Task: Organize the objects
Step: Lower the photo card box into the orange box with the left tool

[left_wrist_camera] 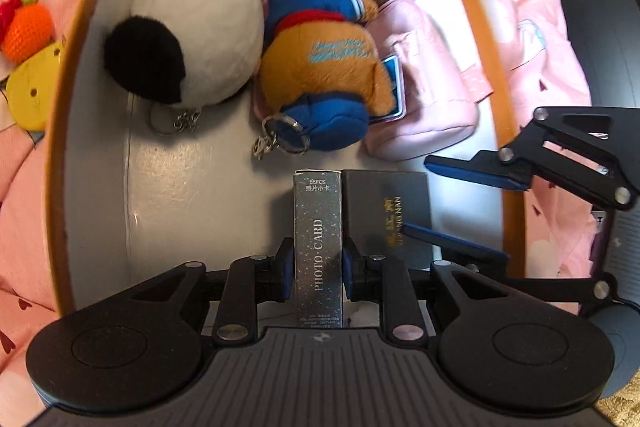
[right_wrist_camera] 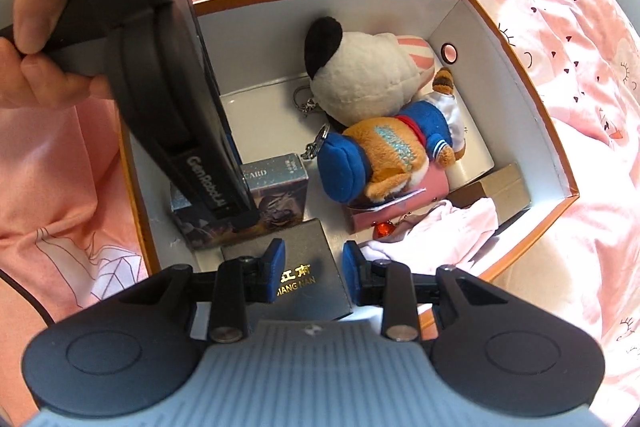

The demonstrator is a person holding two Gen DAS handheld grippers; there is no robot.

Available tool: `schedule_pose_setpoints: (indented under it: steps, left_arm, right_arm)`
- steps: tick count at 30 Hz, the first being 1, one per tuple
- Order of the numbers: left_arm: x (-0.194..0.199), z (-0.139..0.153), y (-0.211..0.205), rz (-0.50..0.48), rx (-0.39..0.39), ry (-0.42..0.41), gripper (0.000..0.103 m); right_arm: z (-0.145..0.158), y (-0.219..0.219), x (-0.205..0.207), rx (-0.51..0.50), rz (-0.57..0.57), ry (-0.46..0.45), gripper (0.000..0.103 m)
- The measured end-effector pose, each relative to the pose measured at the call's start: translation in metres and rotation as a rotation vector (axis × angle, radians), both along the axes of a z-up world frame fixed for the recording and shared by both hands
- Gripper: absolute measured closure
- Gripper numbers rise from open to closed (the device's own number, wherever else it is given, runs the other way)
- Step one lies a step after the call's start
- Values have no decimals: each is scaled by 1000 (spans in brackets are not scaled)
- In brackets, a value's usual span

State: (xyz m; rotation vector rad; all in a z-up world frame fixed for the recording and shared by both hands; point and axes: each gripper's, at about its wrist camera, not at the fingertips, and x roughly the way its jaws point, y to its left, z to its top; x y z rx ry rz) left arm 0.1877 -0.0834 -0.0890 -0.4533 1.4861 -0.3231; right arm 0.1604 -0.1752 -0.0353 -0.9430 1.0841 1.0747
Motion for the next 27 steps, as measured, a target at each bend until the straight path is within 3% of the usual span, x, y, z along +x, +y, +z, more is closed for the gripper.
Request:
schedule_pose_setpoints:
  steps: [3, 5, 9, 12, 14, 20, 22, 24, 27]
  left_arm:
    - [-1, 1, -3, -22, 13, -6, 72]
    - [-2, 6, -4, -45, 44, -24, 61]
    - [-8, 23, -10, -107, 153, -127, 55]
    - [-11, 32, -14, -152, 209, -183, 55]
    - [-10, 29, -15, -171, 213, -171, 63]
    - [-5, 25, -16, -190, 252, -162, 66]
    - [-4, 32, -13, -180, 230, -177, 66]
    - [-5, 48, -6, -175, 212, -233, 66]
    - [-8, 72, 9, -163, 251, -331, 66]
  right_arm:
    - [16, -8, -9, -6, 6, -7, 70]
    - [19, -10, -11, -11, 7, -12, 69]
    - [23, -14, -15, -19, 11, -26, 69]
    - [27, -15, -16, -17, 11, -34, 69]
    - [29, -15, -16, -17, 12, -41, 69]
    - [30, -15, -20, -14, 18, -51, 69]
    - [31, -14, -21, 11, 12, -52, 69]
    - [34, -12, -19, 66, -22, -24, 69]
    - [34, -5, -14, 136, -90, 31, 69]
